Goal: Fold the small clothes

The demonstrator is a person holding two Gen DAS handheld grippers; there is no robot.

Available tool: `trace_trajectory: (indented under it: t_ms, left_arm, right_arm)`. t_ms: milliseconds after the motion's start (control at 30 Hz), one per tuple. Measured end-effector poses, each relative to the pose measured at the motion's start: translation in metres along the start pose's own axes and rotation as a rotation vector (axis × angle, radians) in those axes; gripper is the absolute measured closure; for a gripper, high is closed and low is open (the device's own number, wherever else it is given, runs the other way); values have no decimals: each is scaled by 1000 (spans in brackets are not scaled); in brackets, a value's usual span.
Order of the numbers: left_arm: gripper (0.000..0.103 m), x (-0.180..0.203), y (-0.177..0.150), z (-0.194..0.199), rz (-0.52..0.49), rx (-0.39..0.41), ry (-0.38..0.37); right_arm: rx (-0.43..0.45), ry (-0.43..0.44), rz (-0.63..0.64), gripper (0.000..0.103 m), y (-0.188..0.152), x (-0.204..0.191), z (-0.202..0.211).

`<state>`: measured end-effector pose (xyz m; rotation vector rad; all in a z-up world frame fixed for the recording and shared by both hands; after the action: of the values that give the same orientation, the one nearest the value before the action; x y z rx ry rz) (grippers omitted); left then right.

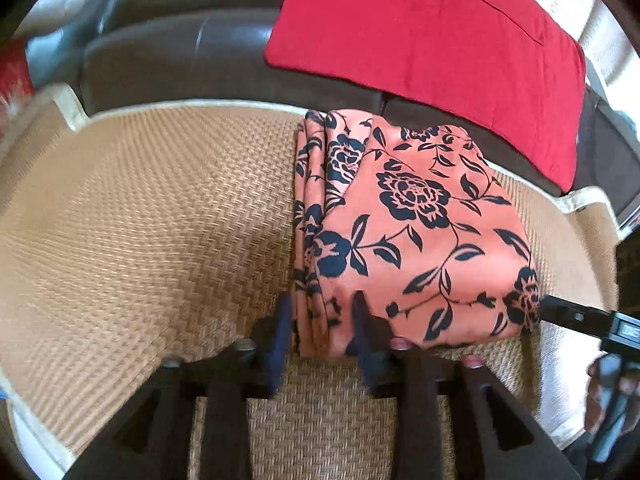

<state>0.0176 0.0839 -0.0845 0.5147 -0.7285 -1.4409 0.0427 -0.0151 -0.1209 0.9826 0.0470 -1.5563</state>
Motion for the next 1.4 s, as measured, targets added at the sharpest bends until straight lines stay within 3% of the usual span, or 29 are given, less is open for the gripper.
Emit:
trace_trajectory:
  t_ms: [67, 267, 533, 800, 900, 1067, 1233, 1400]
  left_arm:
    - [49, 0, -1, 15, -30, 30, 37]
    - [48, 1, 6, 33, -55, 54, 50]
    - [48, 14, 4, 35, -80, 49, 77]
    - [46, 16, -2, 28, -92, 28, 81]
    - [37, 13, 1, 25, -53, 35, 54]
    - [36, 10, 18, 5, 8, 48, 13]
    - [36, 7, 33, -30, 37, 29, 12]
    - [36, -1, 37, -58, 42, -7, 47]
  right_arm:
    - [12, 24, -28, 20, -13, 0, 17]
    - [49, 63, -93, 18, -43, 3, 50]
    - [50, 85, -138, 17, -60, 14, 53]
    - [52, 94, -154, 17, -56, 20, 49]
    - [48, 101, -143, 17, -48, 19, 51]
    - [64, 134, -124, 17, -10, 16, 45]
    - [45, 140, -127, 17, 44, 15, 4]
    - [6, 77, -111, 16, 67, 23, -37]
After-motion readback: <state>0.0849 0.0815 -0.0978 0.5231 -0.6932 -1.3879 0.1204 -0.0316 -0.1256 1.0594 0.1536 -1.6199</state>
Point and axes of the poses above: each gripper's, at about its wrist camera, not at the fingertips, and z roughly against the way its jaws point, x to its right, y to its top, the point moved 10 cm from there along -z, roughly the way its jaws point, and after that the axes turned 13 degrees about x, right-handed, at the moved point
